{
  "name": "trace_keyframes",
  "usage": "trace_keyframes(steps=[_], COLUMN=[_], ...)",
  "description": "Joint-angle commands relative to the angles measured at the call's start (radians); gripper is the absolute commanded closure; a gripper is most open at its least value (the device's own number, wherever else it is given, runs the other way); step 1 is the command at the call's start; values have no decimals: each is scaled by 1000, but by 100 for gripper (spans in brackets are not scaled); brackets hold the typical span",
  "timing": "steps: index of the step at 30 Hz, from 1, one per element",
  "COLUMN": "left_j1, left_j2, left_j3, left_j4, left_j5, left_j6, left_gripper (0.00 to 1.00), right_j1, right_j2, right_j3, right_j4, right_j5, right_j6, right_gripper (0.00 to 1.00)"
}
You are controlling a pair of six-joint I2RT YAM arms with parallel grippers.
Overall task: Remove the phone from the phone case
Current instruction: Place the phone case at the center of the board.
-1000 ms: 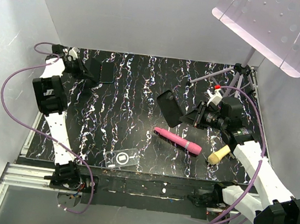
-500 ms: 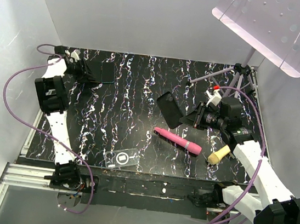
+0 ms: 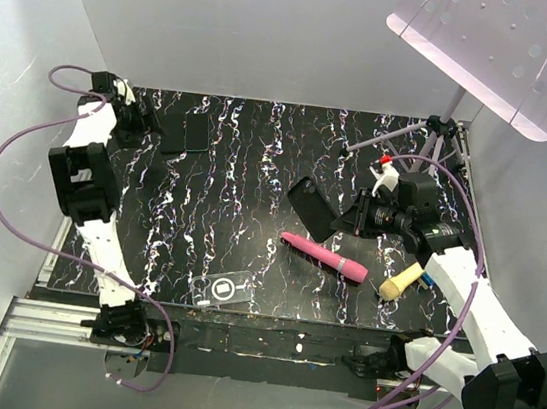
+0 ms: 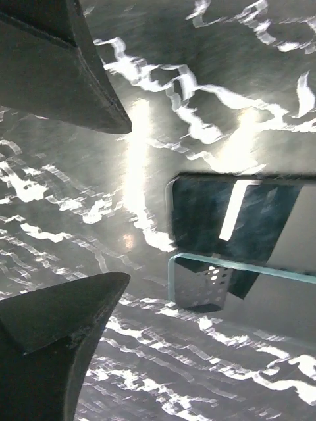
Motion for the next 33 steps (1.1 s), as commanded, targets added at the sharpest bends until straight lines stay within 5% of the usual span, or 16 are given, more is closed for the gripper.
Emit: trace_keyframes(steps=[1,9,18,25,33], left_j1=[-96,-371,-378,-377,-377], left_j2=[-305,-682,-964,-1147,-1213], left_j3=[-258,-618,-781,-855,-930], left_j4=[163,302,267,202,181], left_j5=[12,100,-19,-228,-233], left_j6=[-67,-147,-154,-87,-70], left_gripper=[16,18,17,12,12], right_j1=[25,249,420,466,466], right_j2=[27,156,426,667,789], right_j3=[64,151,292,496,616], right_j4=[-34,-130,-40,-135,-205], right_j5=[-19,-36,-6,-155,-292], right_j6=[-76,-301,-481,-685,-739], right_gripper=[99,99,99,99,99])
